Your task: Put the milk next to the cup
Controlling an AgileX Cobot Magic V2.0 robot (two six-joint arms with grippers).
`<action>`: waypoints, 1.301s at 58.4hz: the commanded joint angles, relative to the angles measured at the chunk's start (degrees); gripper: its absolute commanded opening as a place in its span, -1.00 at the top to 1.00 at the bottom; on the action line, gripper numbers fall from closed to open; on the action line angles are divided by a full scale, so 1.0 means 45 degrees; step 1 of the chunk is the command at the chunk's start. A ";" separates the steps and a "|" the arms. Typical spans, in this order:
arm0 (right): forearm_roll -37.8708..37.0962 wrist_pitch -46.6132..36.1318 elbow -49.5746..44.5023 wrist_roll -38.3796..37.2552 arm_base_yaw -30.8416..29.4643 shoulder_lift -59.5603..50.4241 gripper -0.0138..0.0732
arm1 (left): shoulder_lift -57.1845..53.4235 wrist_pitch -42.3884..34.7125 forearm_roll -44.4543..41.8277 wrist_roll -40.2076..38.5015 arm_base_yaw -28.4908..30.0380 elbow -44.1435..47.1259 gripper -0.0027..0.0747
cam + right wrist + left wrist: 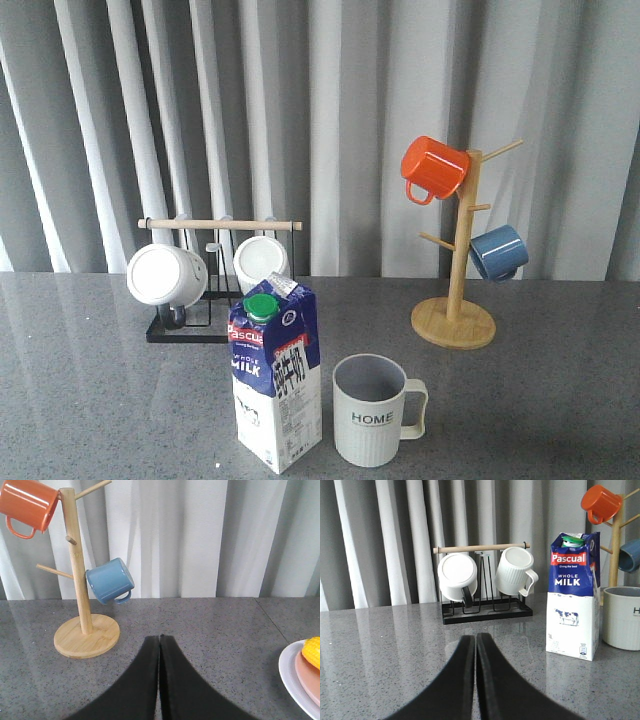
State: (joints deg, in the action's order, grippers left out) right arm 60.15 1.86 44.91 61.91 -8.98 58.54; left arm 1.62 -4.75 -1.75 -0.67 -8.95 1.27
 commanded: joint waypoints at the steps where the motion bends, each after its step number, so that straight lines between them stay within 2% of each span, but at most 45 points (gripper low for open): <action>1: 0.0005 -0.0414 0.0401 0.0053 -0.0098 -0.0236 0.70 | -0.0734 -0.0036 -0.0121 -0.0178 0.0089 -0.0154 0.95; 16: 0.0005 -0.0414 0.0401 0.0053 -0.0098 -0.0224 0.70 | -0.0689 0.0475 -0.0146 -0.0247 0.0103 -0.0154 0.95; 29: 0.0005 -0.0414 0.0401 0.0053 -0.0098 -0.0224 0.70 | -0.0689 0.0477 -0.0131 -0.0825 0.1493 -0.0154 0.95; 76: 0.0005 -0.0414 0.0401 0.0053 -0.0098 -0.0224 0.70 | -0.0654 0.0501 -0.0211 -0.0810 0.1482 -0.0184 0.95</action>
State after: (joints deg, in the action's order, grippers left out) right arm 60.15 1.86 44.91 61.91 -8.98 58.49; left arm -0.71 1.21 -2.79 -3.81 -2.32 1.27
